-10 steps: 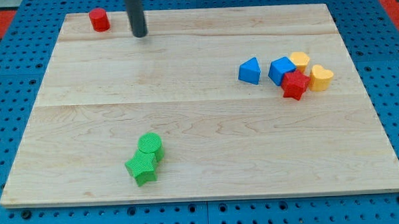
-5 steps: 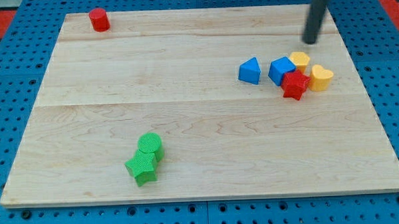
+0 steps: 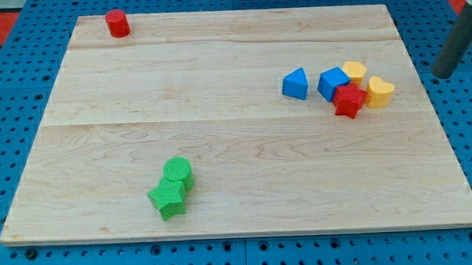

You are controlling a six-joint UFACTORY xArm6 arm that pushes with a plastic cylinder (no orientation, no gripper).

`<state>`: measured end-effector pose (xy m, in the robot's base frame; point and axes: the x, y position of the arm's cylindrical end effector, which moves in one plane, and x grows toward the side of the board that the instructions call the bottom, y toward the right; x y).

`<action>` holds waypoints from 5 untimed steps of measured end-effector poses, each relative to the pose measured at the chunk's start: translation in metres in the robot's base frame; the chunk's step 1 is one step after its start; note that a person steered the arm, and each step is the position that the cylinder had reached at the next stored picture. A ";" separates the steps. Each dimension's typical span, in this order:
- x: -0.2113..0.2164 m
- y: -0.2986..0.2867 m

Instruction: Slide the yellow heart along with the red star towards the center

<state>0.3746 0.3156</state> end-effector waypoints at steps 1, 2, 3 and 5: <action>0.000 -0.025; 0.014 -0.028; 0.025 -0.056; 0.050 -0.089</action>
